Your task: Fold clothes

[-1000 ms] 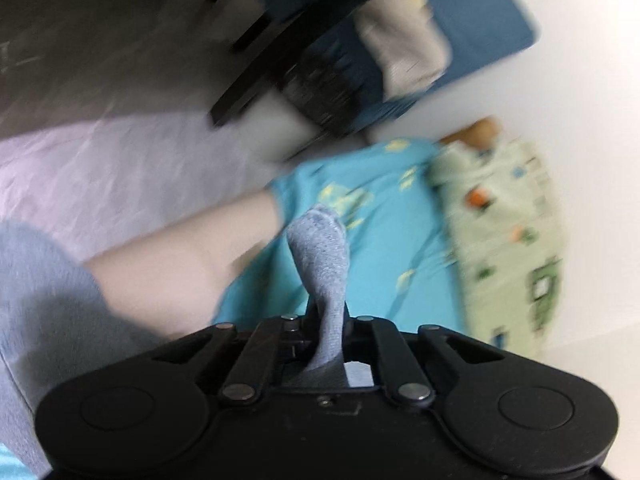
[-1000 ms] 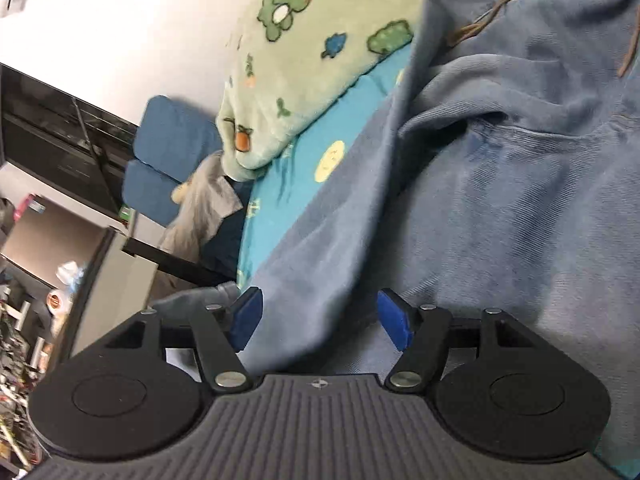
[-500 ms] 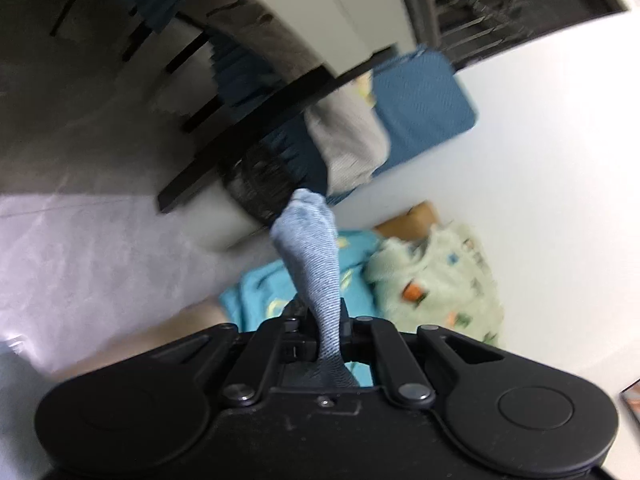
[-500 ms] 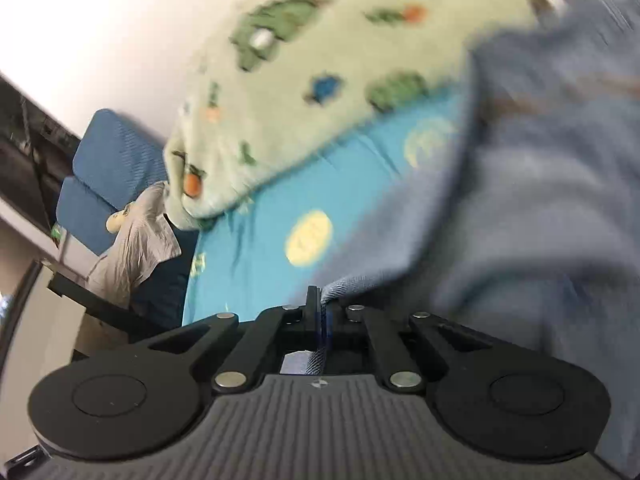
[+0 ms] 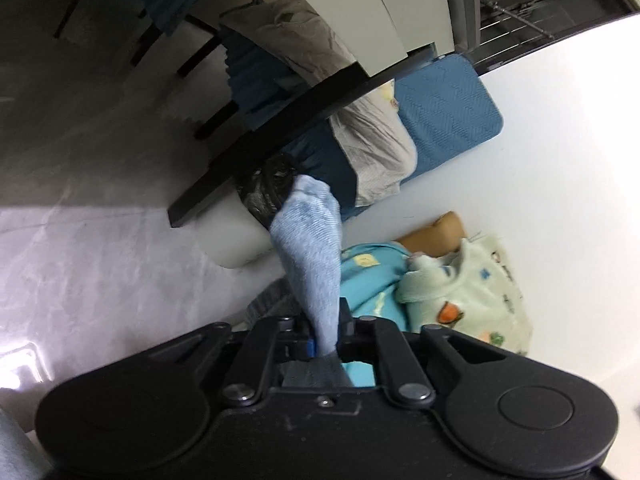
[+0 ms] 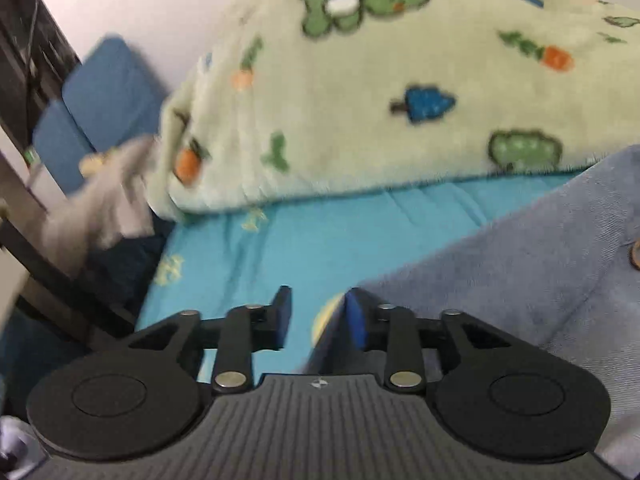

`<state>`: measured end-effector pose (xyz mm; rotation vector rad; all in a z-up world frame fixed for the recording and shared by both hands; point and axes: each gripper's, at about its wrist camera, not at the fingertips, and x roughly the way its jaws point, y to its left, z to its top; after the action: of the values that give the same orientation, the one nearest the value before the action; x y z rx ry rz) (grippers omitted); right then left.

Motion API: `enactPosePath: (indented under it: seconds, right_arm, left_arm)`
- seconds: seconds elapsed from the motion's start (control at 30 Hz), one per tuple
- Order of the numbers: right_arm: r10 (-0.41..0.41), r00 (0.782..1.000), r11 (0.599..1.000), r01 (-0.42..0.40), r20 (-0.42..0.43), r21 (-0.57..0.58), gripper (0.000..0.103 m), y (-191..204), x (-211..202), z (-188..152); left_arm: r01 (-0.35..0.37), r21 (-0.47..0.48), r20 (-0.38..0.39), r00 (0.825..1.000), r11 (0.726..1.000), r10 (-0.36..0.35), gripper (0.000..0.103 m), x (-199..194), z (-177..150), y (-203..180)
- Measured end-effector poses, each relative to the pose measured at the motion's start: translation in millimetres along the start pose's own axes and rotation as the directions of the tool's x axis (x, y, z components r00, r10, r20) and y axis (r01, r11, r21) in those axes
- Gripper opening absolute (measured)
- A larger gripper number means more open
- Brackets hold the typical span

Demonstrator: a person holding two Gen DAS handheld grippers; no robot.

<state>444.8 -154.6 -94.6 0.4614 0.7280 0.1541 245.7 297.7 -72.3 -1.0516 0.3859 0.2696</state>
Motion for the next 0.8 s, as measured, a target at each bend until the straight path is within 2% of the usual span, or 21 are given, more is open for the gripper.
enactPosePath:
  seconds: [0.03, 0.1, 0.17, 0.27, 0.33, 0.4, 0.5, 0.53, 0.6, 0.67, 0.7, 0.73, 0.77, 0.8]
  right_arm:
    - [0.009, 1.0, 1.0, -0.009, 0.009, -0.004, 0.046, -3.4, -1.9, -3.7]
    - [0.024, 0.999, 1.0, -0.023, 0.034, -0.013, 0.05, -10.3, -12.0, -11.6]
    - [0.035, 0.998, 0.999, -0.035, 0.047, -0.004, 0.054, -14.2, -23.7, -19.8]
    - [0.064, 0.997, 0.997, -0.062, 0.053, -0.054, 0.056, -11.3, -49.7, -36.1]
    - [0.076, 0.996, 0.985, -0.069, 0.042, -0.156, 0.058, 2.4, -62.9, -46.8]
    - [0.106, 0.994, 0.973, -0.104, -0.005, -0.206, 0.059, 17.4, -74.2, -57.6]
    - [0.192, 0.975, 0.968, -0.207, -0.113, -0.141, 0.061, 35.1, -75.0, -70.6]
    - [0.185, 0.971, 0.974, -0.202, -0.149, -0.107, 0.063, 40.2, -70.3, -74.6]
    - [0.125, 0.966, 0.991, -0.131, -0.224, -0.011, 0.063, 44.8, -56.6, -82.0]
    - [0.129, 0.959, 0.991, -0.116, -0.253, 0.065, 0.063, 44.7, -45.7, -85.1]
    - [0.134, 0.96, 0.99, -0.117, -0.248, 0.081, 0.061, 45.2, -42.1, -85.0]
    - [0.128, 0.963, 0.99, -0.11, -0.238, 0.09, 0.051, 45.6, -39.9, -83.2]
    - [0.12, 0.967, 0.99, -0.101, -0.224, 0.096, 0.03, 46.5, -39.6, -79.7]
    - [0.119, 0.971, 0.991, -0.102, -0.208, 0.09, 0.022, 49.3, -40.5, -75.3]
  left_arm:
    - [-0.008, 0.017, 0.0, 1.0, 1.0, 0.008, 0.019, -0.3, -0.7, -1.6]
    - [-0.008, 0.02, -0.018, 1.0, 1.0, 0.008, 0.038, -0.5, -2.2, -3.4]
    - [0.011, -0.002, -0.023, 1.0, 1.0, -0.011, 0.046, -3.7, -2.9, -2.4]
    - [0.046, -0.065, -0.022, 0.999, 0.997, -0.047, 0.046, -8.7, -3.6, 4.7]
    - [0.037, -0.068, -0.031, 0.999, 0.997, -0.039, 0.046, -10.5, -4.3, 4.3]
    - [0.027, -0.069, -0.039, 0.999, 0.997, -0.029, 0.046, -9.8, -6.0, 3.8]
    - [0.026, -0.111, -0.05, 0.998, 0.993, -0.032, 0.045, -11.2, -7.0, 7.3]
    - [0.024, -0.107, -0.053, 0.998, 0.994, -0.03, 0.045, -11.6, -6.3, 7.2]
    - [0.015, -0.081, -0.053, 0.998, 0.997, -0.02, 0.045, -12.4, -5.1, 6.5]
    - [0.005, -0.065, -0.056, 0.998, 0.998, -0.009, 0.045, -12.7, -5.5, 7.2]
    - [0.003, -0.063, -0.059, 0.998, 0.998, -0.007, 0.045, -13.2, -5.7, 7.5]
    - [-0.001, -0.064, -0.062, 0.998, 0.998, -0.003, 0.045, -13.9, -6.0, 7.7]
    - [-0.009, -0.077, -0.063, 0.998, 0.997, 0.005, 0.045, -16.0, -6.9, 7.5]
    - [-0.009, -0.091, -0.064, 0.998, 0.996, 0.003, 0.045, -18.8, -8.3, 7.1]
